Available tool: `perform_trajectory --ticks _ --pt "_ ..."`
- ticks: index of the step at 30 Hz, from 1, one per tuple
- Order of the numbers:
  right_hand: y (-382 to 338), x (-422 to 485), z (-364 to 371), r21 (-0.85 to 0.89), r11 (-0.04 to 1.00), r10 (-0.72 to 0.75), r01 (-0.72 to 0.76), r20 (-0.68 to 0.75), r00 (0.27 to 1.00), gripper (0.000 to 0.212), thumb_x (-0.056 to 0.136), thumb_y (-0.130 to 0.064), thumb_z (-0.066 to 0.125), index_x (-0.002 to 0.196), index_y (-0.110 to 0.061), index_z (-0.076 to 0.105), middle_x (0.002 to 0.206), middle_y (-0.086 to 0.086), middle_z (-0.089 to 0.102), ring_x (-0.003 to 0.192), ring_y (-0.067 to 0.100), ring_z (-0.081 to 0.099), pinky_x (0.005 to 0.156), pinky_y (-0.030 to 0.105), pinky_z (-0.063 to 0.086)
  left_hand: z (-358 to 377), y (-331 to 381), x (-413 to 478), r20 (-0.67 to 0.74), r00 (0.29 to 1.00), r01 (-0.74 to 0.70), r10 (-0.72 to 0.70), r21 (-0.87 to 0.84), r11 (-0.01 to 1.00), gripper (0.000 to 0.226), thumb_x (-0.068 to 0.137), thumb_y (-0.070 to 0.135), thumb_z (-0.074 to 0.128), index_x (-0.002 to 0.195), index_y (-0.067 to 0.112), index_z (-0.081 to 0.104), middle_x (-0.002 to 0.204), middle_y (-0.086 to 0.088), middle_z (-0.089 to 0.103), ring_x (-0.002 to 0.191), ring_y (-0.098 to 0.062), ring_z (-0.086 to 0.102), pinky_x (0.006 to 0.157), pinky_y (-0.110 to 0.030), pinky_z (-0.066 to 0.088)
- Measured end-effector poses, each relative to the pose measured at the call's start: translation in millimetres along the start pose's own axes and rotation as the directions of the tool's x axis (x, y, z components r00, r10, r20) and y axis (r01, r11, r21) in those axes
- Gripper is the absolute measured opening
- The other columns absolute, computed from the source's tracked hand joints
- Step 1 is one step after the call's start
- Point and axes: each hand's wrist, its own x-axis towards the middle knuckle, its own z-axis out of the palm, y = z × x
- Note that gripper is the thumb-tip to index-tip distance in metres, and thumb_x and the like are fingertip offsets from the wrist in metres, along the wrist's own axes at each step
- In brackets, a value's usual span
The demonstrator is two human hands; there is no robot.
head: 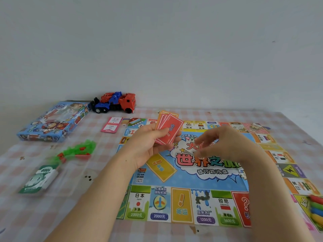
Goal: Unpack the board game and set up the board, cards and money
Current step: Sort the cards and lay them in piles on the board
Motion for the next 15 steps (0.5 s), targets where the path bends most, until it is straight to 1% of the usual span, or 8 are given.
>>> perform_trajectory --ticks 2,3,4,5,8,10,12,15 --pt "0 1 -1 0.135 0.990 -0.013 0.041 -0.201 0.980 0.021 0.073 -0.040 0.078 0.087 -0.026 0.073 0.080 -0.005 0.069 0.062 0.002 0.057 0.055 0.020 0.039 1 -1 0 -0.014 1.000 -0.009 0.009 -0.004 1.000 0.022 0.092 0.005 0.054 0.113 0.001 0.060 0.099 -0.015 0.073 0.086 -0.020 0.072 0.053 -0.020 0.056" --pt "-1 3 -1 0.200 0.977 -0.001 0.068 -0.314 0.950 0.020 0.076 -0.041 0.075 0.085 -0.023 0.074 0.078 -0.003 0.070 0.052 -0.002 0.053 0.054 0.021 0.038 2 -1 0 -0.024 1.000 -0.016 0.016 0.000 1.000 0.021 0.091 0.005 0.055 0.111 0.002 0.061 0.098 -0.014 0.073 0.085 -0.020 0.073 0.053 -0.019 0.056" --pt "-3 3 -1 0.246 0.965 0.015 0.087 -0.387 0.922 0.021 0.079 -0.042 0.072 0.083 -0.021 0.074 0.075 -0.001 0.071 0.044 -0.003 0.049 0.053 0.022 0.037 3 -2 0 -0.036 0.999 -0.023 0.023 0.008 1.000 0.020 0.090 0.005 0.057 0.109 0.004 0.062 0.095 -0.013 0.074 0.081 -0.019 0.073 0.052 -0.019 0.056" --pt "-5 4 -1 0.279 0.956 0.028 0.094 -0.406 0.913 0.024 0.080 -0.043 0.070 0.082 -0.019 0.074 0.073 -0.002 0.071 0.038 -0.003 0.046 0.052 0.022 0.037 5 -3 0 -0.053 0.998 -0.031 0.032 0.025 0.999 0.018 0.088 0.006 0.060 0.105 0.006 0.063 0.091 -0.011 0.074 0.077 -0.018 0.073 0.049 -0.018 0.054" --pt "-18 1 9 0.347 0.934 0.016 0.087 -0.283 0.959 0.029 0.075 -0.051 0.070 0.077 -0.022 0.074 0.059 -0.010 0.067 0.036 -0.002 0.043 0.052 0.021 0.040 9 -5 -1 -0.108 0.990 -0.070 0.087 0.153 0.986 0.013 0.084 0.013 0.067 0.097 0.016 0.066 0.085 -0.004 0.075 0.066 -0.010 0.070 0.043 -0.016 0.047" --pt "-22 3 17 0.378 0.920 -0.008 0.103 -0.244 0.970 0.024 0.074 -0.044 0.074 0.076 -0.021 0.074 0.053 -0.011 0.063 0.037 -0.003 0.044 0.049 0.017 0.039 11 -8 -1 -0.113 0.986 -0.093 0.120 0.218 0.972 0.014 0.080 0.016 0.071 0.094 0.019 0.067 0.084 -0.001 0.074 0.065 -0.009 0.069 0.045 -0.016 0.046" --pt "-20 8 22 0.423 0.899 0.007 0.116 -0.278 0.961 0.018 0.075 -0.033 0.077 0.076 -0.016 0.074 0.053 -0.008 0.062 0.038 -0.002 0.044 0.047 0.017 0.038 14 -9 -1 -0.081 0.990 -0.093 0.111 0.203 0.975 0.017 0.080 0.017 0.071 0.096 0.018 0.067 0.089 -0.003 0.074 0.072 -0.012 0.070 0.050 -0.018 0.051" --pt "-16 12 23 0.475 0.874 0.046 0.104 -0.293 0.955 0.015 0.076 -0.027 0.078 0.075 -0.014 0.073 0.053 -0.006 0.062 0.039 0.002 0.045 0.047 0.019 0.040 17 -8 -2 -0.063 0.997 -0.046 0.052 0.094 0.995 0.018 0.087 0.021 0.063 0.102 0.012 0.067 0.095 -0.009 0.074 0.079 -0.018 0.071 0.054 -0.022 0.056"
